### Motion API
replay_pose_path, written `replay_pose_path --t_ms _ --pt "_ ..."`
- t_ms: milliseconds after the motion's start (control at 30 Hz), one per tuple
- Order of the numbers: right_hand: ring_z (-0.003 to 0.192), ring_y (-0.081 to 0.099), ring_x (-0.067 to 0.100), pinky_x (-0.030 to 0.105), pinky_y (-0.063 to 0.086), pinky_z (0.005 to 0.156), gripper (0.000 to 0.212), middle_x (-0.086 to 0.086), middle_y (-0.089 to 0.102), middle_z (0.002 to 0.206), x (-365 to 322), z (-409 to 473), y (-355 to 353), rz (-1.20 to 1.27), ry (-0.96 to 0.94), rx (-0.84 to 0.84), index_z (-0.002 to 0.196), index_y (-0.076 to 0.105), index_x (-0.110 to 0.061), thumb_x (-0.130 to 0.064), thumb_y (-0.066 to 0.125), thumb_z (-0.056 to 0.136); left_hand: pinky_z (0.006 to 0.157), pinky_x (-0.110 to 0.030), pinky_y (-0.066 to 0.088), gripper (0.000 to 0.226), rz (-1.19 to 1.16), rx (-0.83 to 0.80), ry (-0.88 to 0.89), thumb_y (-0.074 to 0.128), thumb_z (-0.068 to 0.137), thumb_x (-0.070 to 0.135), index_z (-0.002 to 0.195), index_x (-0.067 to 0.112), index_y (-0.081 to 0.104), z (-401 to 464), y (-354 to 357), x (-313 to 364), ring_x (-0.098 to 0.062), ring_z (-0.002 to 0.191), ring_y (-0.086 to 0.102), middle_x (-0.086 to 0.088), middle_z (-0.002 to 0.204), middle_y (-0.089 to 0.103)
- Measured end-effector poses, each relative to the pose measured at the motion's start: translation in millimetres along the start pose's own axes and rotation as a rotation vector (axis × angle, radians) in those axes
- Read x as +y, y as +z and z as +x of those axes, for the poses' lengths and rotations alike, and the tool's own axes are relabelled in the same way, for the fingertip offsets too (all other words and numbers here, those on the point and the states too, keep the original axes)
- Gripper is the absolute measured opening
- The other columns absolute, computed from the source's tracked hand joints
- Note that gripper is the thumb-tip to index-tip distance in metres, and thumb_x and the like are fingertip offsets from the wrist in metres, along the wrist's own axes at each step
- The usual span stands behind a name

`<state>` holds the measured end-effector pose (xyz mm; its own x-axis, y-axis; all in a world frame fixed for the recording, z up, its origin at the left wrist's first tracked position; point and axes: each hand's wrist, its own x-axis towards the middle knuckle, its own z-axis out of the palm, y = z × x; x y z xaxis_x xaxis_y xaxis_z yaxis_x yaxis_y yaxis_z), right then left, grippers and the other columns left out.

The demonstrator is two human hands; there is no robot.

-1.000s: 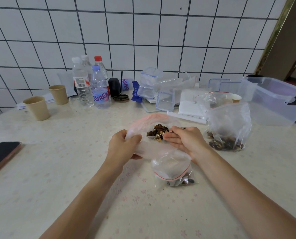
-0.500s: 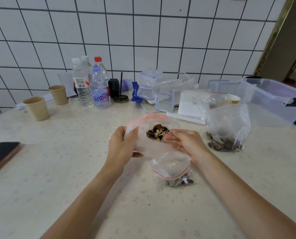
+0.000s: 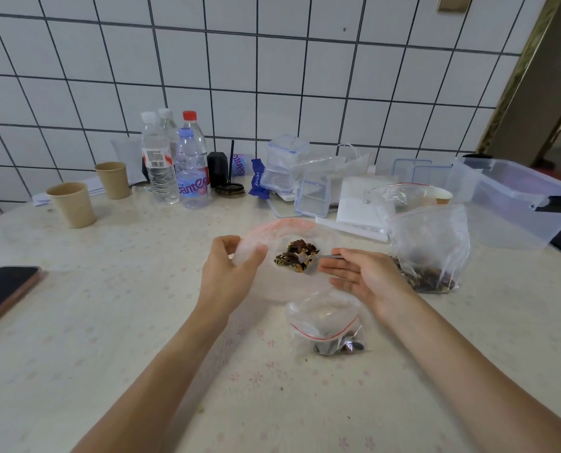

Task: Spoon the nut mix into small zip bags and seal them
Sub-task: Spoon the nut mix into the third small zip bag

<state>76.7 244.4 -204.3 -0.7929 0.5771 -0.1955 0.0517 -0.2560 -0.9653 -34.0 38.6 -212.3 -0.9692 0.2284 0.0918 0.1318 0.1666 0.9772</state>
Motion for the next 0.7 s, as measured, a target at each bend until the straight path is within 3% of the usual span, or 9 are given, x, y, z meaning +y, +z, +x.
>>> replay_pose_path --t_ms 100,200,300,367,433,533,600,700 --pt "0.096 0.078 0.028 0.037 0.059 0.079 0.02 0.018 0.079 0.101 -15.0 -13.6 -6.3 0.0 -0.046 -0.021 0.11 0.068 -0.002 -0.014 0.052 0.105 0.096 -0.029 0.045 0.062 0.108 0.035 0.155 0.076 0.089 0.047 0.139 0.023 0.049 -2.0 -3.0 3.5 -0.009 0.119 0.053 0.011 0.133 0.054" --pt "0.096 0.078 0.031 0.039 0.058 0.083 0.022 0.02 0.079 0.103 -32.4 -33.8 -13.8 -0.007 -0.106 -0.037 0.108 0.067 -0.003 -0.015 0.049 0.107 0.103 -0.029 0.039 0.054 0.225 0.095 0.402 0.072 0.093 0.046 0.137 0.026 0.049 -12.9 -3.4 8.3 -0.006 0.123 0.046 0.017 0.132 0.048" --pt "0.098 0.078 0.033 0.044 0.056 0.089 0.024 0.021 0.078 0.103 -45.2 -55.8 -24.8 -0.023 -0.138 -0.041 0.11 0.066 -0.002 -0.016 0.047 0.108 0.095 -0.02 0.039 0.035 0.258 0.092 0.645 0.069 0.096 0.041 0.125 0.026 0.056 -25.8 -1.1 15.8 -0.002 0.115 0.051 0.018 0.123 0.054" --pt "0.099 0.077 0.034 0.045 0.056 0.09 0.024 0.022 0.078 0.103 -48.9 -69.5 -32.7 -0.026 -0.139 -0.034 0.11 0.066 -0.001 -0.017 0.047 0.108 0.079 -0.017 0.044 0.02 0.3 0.021 0.736 0.067 0.096 0.04 0.111 0.028 0.061 -35.1 1.9 18.6 -0.001 0.099 0.06 0.018 0.11 0.06" --pt "0.099 0.077 0.035 0.045 0.056 0.089 0.024 0.022 0.078 0.102 -48.5 -81.5 -39.3 -0.032 -0.133 -0.029 0.11 0.065 -0.001 -0.017 0.047 0.107 0.063 -0.02 0.046 0.013 0.415 -0.058 0.712 0.062 0.097 0.047 0.094 0.035 0.061 -43.5 5.7 17.8 -0.002 0.08 0.064 0.02 0.095 0.064" --pt "0.098 0.077 0.036 0.044 0.055 0.086 0.025 0.024 0.077 0.1 -41.7 -94.7 -47.3 -0.049 -0.128 -0.022 0.111 0.064 0.001 -0.016 0.046 0.107 0.055 -0.03 0.044 0.051 0.682 -0.121 0.512 0.038 0.101 0.063 0.07 0.027 0.056 -52.2 11.2 9.5 -0.01 0.061 0.06 0.012 0.069 0.063" --pt "0.097 0.077 0.037 0.044 0.055 0.084 0.027 0.026 0.077 0.099 -36.0 -100.5 -51.5 -0.075 -0.128 -0.008 0.11 0.065 0.004 -0.017 0.047 0.107 0.053 -0.031 0.04 0.063 0.802 -0.172 0.401 0.028 0.101 0.066 0.065 0.021 0.053 -54.0 13.5 5.5 -0.017 0.06 0.058 0.006 0.061 0.06" --pt "0.095 0.077 0.037 0.044 0.056 0.083 0.028 0.026 0.077 0.096 -27.7 -106.3 -54.0 -0.137 -0.139 0.012 0.106 0.067 0.004 -0.016 0.049 0.107 0.06 -0.031 0.044 0.049 0.833 -0.274 0.342 0.036 0.1 0.065 0.074 0.03 0.057 -53.2 14.7 4.4 -0.014 0.07 0.063 0.011 0.073 0.066"
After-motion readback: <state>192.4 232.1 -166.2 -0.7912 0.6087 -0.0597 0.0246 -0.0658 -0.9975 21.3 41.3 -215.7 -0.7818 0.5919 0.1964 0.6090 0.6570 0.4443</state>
